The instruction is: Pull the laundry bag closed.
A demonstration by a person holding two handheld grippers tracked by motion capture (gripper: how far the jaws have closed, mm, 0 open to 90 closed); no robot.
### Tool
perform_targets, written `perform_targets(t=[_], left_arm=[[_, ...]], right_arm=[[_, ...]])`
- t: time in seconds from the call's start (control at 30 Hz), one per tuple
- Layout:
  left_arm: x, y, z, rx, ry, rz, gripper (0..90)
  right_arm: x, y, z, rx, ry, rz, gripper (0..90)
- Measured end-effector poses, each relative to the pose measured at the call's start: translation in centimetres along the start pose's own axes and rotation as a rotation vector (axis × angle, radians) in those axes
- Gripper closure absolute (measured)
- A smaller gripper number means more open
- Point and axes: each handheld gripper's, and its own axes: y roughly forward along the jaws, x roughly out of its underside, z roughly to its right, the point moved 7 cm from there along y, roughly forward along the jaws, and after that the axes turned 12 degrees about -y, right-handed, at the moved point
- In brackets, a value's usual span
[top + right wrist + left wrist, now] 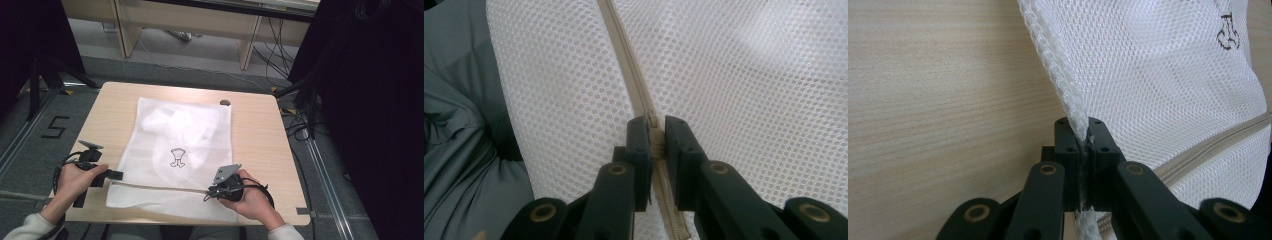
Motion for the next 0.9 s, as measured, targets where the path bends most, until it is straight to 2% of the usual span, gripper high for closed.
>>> perform_targets(t=[0.17, 0.23, 0.3, 0.37, 0.43, 0.47, 0.53, 0.9], left_arm=[[0.00, -0.02, -0.01, 0.001, -0.001, -0.001, 85.0], [0.01, 0.01, 0.00, 0.002, -0.002, -0.001, 85.0], [0.01, 0.01, 0.01, 0.002, -0.001, -0.001, 85.0], [0.01, -0.01, 0.01, 0.002, -0.002, 0.000, 85.0], [0.01, -0.01, 0.00, 0.000, -0.001, 0.000, 85.0], [0.01, -0.01, -0.01, 0.000, -0.001, 0.000, 85.0], [0.00, -0.02, -0.03, 0.000, -0.001, -0.002, 85.0], [0.00, -0.02, -0.04, 0.002, -0.001, -0.002, 85.0]], right_arm=[[0.18, -0.10, 0.12, 0.000, -0.019, -0.001, 82.4], [0.23, -0.14, 0.08, -0.002, -0.005, 0.000, 82.4], [0.22, -0.15, 0.13, -0.004, -0.019, 0.006, 82.4], [0.26, -0.24, 0.09, 0.001, -0.001, 0.002, 82.4], [0.29, -0.25, 0.02, -0.008, -0.009, 0.000, 82.4], [0.38, -0.28, 0.10, 0.001, 0.001, -0.002, 82.5], [0.50, -0.28, 0.18, -0.006, -0.017, -0.002, 82.4], [0.90, -0.57, 0.26, -0.004, -0.010, -0.009, 82.4]])
